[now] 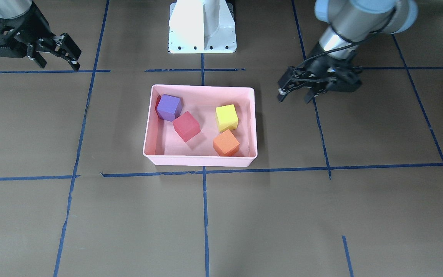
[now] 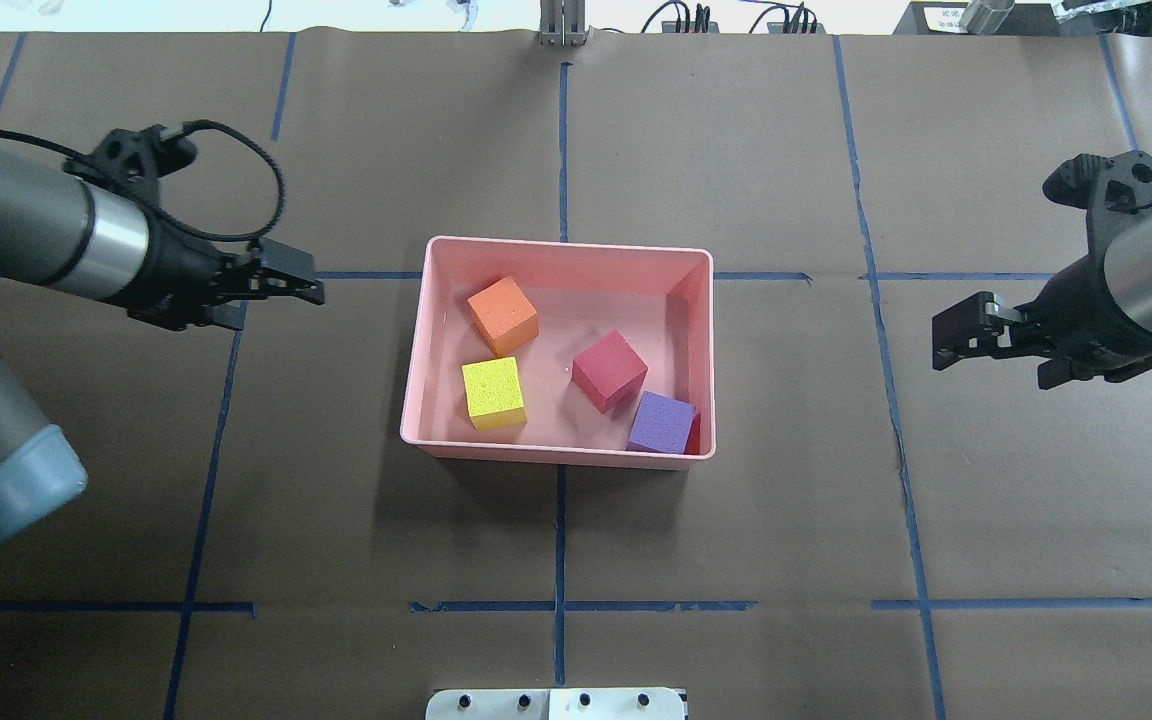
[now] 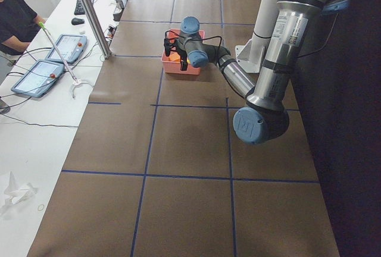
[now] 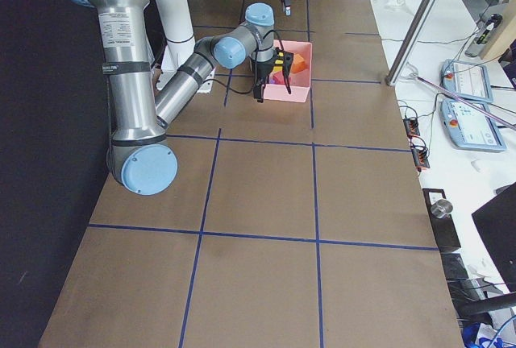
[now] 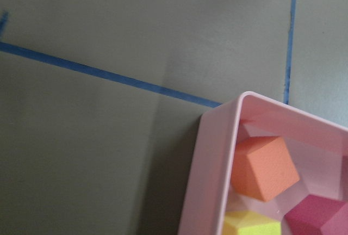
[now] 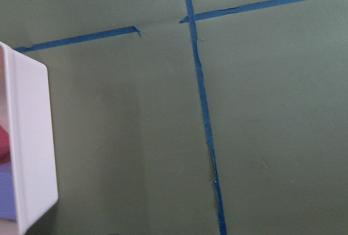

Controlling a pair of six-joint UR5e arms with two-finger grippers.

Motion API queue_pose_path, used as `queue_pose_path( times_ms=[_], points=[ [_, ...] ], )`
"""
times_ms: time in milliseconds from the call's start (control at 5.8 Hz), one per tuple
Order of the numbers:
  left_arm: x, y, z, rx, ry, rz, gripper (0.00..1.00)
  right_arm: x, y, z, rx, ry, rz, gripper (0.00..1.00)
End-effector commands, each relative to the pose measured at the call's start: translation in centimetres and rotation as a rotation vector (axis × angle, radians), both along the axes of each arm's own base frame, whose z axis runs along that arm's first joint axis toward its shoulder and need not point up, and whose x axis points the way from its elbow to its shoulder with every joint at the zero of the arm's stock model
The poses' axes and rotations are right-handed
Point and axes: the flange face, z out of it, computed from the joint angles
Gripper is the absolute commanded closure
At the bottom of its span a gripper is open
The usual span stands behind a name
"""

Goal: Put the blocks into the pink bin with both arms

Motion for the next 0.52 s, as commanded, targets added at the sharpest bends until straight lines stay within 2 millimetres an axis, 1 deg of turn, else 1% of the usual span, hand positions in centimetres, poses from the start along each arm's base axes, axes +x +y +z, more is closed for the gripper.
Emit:
queue_pose_path(
  times_ms=[0,172,345],
  points=[
    [-11.0,1.3,9.2,0.138,-0.088,0.139,0.00,3.4,0.5,2.6,0.059,0.041,-0.057,0.00],
    [-18.8,1.3,12.5,0.232,-0.099,0.153,0.00,5.8,0.6,4.8,0.086,0.049,-0.122,0.00],
    [-24.3,2.7,17.5,0.320,-0.178,0.168,0.00,9.8,1.1,8.1,0.105,0.069,-0.173,0.00]
  ],
)
